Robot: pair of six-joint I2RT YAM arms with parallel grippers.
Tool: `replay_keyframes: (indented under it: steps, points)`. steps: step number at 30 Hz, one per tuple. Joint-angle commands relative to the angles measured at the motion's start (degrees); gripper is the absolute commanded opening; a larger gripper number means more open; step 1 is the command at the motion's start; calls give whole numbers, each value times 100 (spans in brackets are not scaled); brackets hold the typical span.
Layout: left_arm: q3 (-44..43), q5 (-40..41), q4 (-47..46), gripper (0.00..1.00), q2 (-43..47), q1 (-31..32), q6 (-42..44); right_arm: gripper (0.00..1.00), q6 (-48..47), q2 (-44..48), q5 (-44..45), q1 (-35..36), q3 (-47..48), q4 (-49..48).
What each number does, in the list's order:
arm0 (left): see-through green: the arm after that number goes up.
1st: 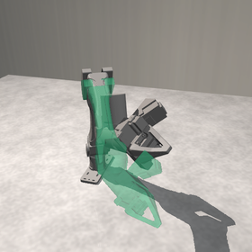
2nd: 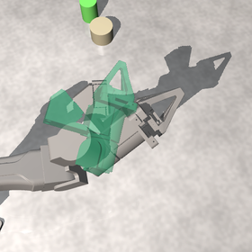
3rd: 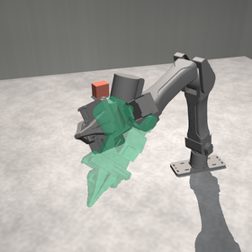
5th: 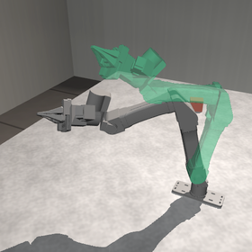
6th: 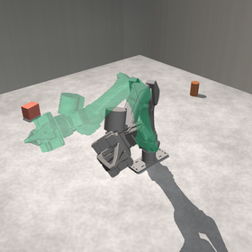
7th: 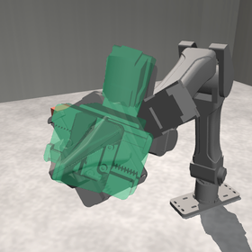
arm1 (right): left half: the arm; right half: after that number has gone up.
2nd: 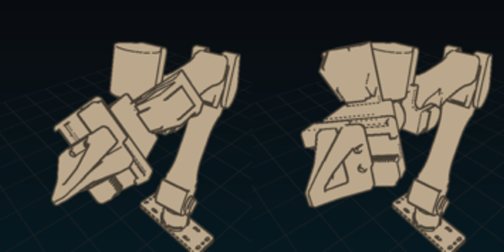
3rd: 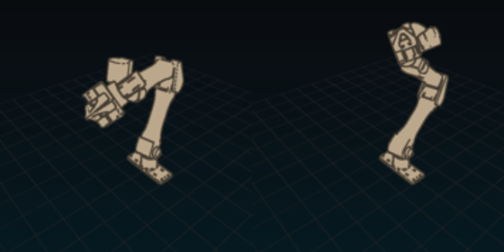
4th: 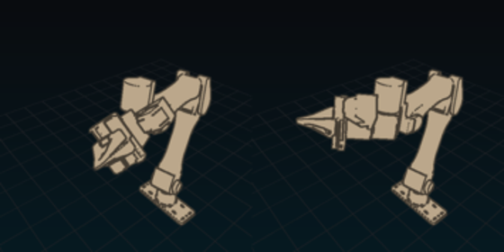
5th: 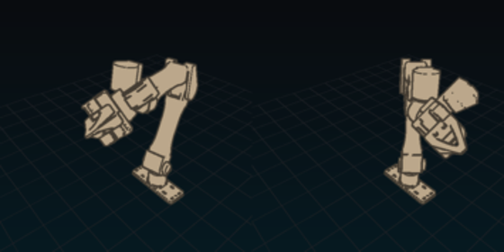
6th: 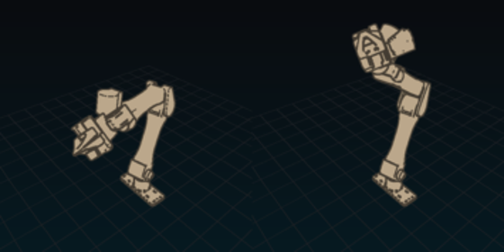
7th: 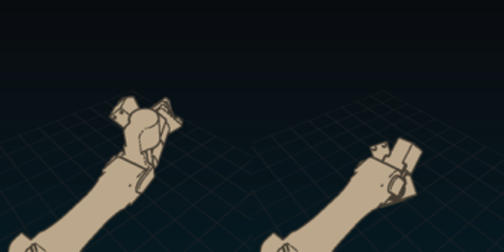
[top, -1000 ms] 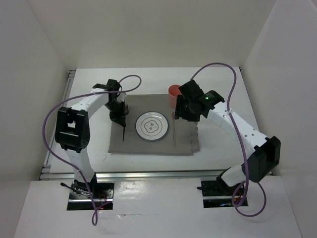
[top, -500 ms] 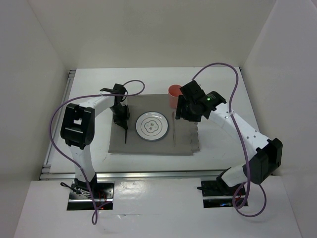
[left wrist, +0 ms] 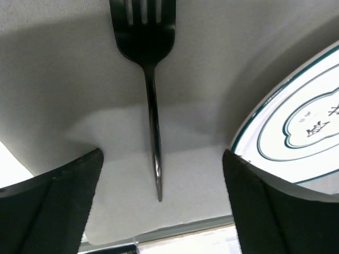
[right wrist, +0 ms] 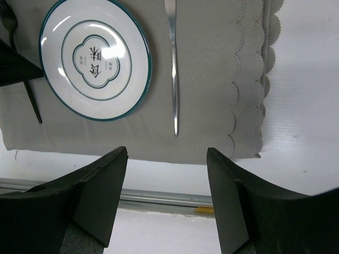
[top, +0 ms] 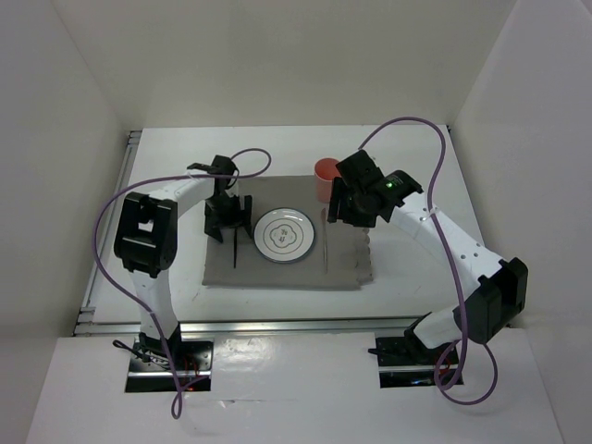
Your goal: Set the dinner table for one person
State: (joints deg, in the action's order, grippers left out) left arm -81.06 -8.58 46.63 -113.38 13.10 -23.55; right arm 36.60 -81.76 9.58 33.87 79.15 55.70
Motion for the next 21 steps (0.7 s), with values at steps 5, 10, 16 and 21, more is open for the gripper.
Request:
replay_keyframes:
  steps: [5, 10, 16, 21]
  points:
    - [-910, 66, 636, 100, 772, 8, 473, 84, 14, 274, 394, 41, 460, 178]
    - [-1563, 1573, 234, 100, 1651, -96, 1396, 100, -12, 449, 1378, -248, 575, 774]
    - [-763, 1852, -454, 100, 2391, -2019, 1819, 100, -302, 1337, 1564, -1575, -135, 775]
    - [-193, 1798, -286, 100, 2355, -3338, 2143, 100, -303, 1776, 1310, -1989, -672, 573]
